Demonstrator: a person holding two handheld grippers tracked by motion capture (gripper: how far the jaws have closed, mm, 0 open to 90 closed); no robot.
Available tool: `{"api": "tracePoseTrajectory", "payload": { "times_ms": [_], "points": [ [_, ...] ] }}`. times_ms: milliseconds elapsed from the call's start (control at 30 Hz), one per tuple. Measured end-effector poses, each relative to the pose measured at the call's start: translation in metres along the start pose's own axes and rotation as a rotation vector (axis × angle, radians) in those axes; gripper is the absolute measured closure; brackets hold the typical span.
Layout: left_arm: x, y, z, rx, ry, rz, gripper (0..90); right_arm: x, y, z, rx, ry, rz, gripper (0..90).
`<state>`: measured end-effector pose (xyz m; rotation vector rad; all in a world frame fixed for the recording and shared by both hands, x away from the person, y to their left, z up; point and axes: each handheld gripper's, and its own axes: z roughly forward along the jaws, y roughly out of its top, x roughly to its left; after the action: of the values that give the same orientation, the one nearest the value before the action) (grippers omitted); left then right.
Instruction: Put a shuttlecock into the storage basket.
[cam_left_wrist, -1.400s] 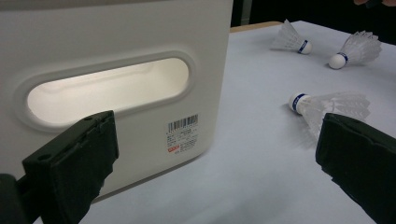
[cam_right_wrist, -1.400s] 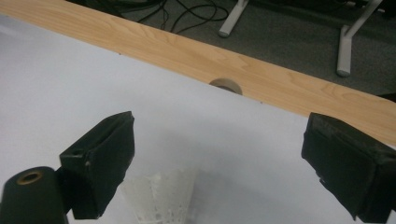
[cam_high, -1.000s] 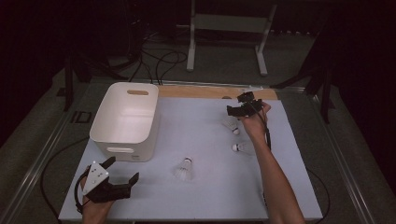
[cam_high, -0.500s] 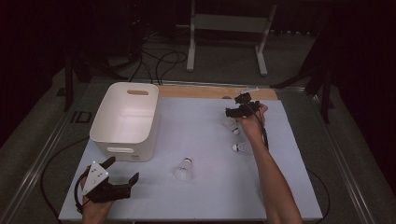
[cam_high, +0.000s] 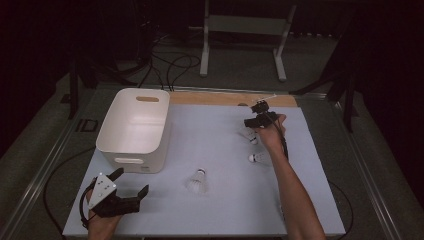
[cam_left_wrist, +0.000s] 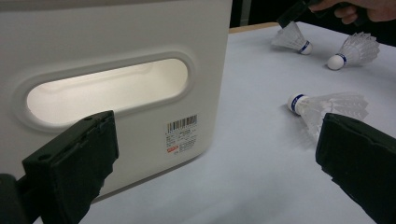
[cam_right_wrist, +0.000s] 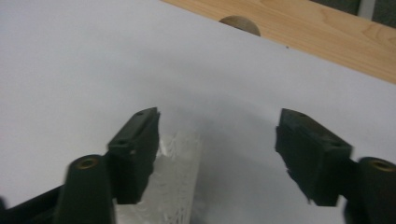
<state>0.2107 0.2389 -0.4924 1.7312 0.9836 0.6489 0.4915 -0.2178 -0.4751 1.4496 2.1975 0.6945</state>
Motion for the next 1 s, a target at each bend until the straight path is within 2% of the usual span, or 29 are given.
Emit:
{"api": "tracePoseTrajectory", "payload": {
  "times_ms": [200, 400, 533, 600, 733, 1000],
  "points": [
    [0.0, 0.0, 0.0, 0.001, 0.002, 0.0, 0.0, -0.001, -0.002, -0.014, 0.043, 0.054, 0.018, 54.2],
    [0.0, 0.0, 0.0, 0.001, 0.003, 0.0, 0.0, -0.001, -0.007, -0.024, 0.082, 0.086, 0.005, 67.1],
    [-0.001, 0.0, 0.0, 0.001, 0.004, 0.002, 0.0, -0.001, -0.01, -0.03, 0.09, 0.113, -0.006, 77.4],
    [-0.001, 0.0, 0.0, 0.002, 0.005, 0.003, 0.0, 0.0, -0.011, -0.031, 0.09, 0.124, -0.005, 78.6],
    [-0.001, 0.0, 0.0, 0.001, 0.004, 0.003, 0.0, 0.002, -0.014, -0.037, 0.098, 0.14, -0.031, 88.8],
    [-0.001, 0.0, 0.0, 0.0, 0.005, 0.002, 0.0, 0.003, -0.013, -0.049, 0.037, 0.161, -0.045, 89.8]
  ]
}}
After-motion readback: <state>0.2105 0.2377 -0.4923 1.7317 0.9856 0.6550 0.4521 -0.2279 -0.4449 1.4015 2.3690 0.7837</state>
